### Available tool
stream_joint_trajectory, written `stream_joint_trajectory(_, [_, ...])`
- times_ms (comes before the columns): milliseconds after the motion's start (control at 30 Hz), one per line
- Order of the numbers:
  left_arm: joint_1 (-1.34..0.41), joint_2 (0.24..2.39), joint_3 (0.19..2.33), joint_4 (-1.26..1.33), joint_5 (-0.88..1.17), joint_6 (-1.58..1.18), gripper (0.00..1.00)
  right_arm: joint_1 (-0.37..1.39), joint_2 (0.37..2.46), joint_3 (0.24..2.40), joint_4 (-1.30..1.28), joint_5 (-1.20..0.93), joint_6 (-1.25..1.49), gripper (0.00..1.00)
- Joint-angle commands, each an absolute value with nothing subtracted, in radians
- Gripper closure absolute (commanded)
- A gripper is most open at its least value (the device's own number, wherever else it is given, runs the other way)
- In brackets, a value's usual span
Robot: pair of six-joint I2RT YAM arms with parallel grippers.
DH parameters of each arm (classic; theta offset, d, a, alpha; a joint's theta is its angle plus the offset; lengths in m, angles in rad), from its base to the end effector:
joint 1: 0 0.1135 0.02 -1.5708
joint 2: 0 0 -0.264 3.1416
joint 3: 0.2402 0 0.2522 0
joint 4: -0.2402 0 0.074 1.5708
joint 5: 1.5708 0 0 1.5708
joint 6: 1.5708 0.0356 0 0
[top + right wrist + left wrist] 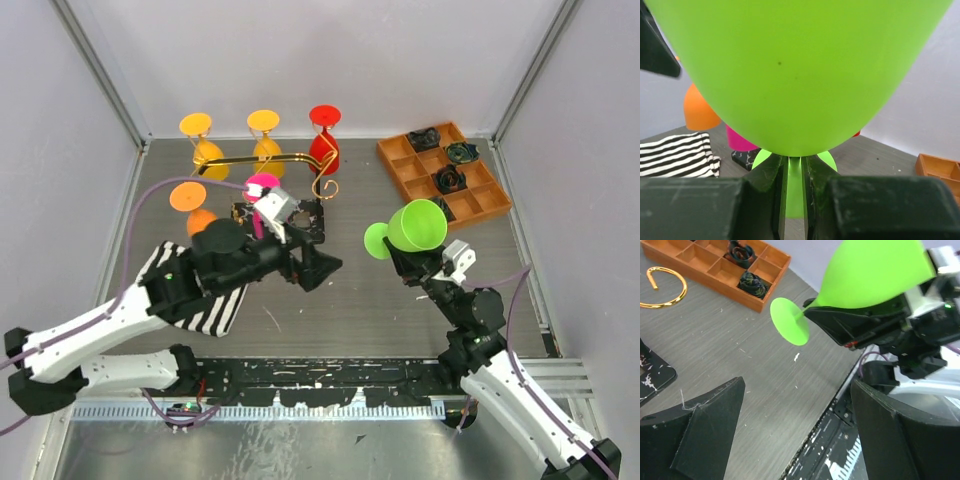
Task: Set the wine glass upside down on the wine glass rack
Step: Turn the wine glass upside down at the wine rack.
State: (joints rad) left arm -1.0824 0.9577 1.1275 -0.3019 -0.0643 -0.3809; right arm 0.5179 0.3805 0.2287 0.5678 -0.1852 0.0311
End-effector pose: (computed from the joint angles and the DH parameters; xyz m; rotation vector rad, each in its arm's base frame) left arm 0.0996 -0.1826 0.4155 0.5751 1.7205 -1.0178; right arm 0.1061 0.0680 0.2779 -0.4440 1.0957 0.5916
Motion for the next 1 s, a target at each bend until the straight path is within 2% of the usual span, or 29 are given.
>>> stream_joint_trajectory(0, [-1.139, 1.032, 1.158, -0.082, -0.263, -0.377, 0.07, 0.523, 0.352, 0.291, 0.623, -0.149, 0.009, 0.99])
stream_joint_trajectory(233, [-1.159, 1.156, 1.176, 0.079, -0.277, -0.492, 0.12, 0.523, 0.334, 0.299, 0.785, -0.173, 0.042, 0.99])
stream_joint_trajectory(300, [-1.158, 1.181, 1.18, 0.116, -0.263, -0.512, 0.17, 0.523, 0.34, 0.31, 0.818, -0.184, 0.058, 0.99])
stream_joint_trajectory(700, [-1.158, 1.286, 1.203, 0.253, -0.167, -0.605, 0.32, 0.524, 0.425, 0.346, 0.981, -0.258, 0.148, 0.99])
stream_joint_trajectory(967, [-1.159, 1.314, 1.204, 0.282, -0.144, -0.631, 0.54, 0.523, 0.448, 0.337, 1.026, -0.273, 0.166, 0.99])
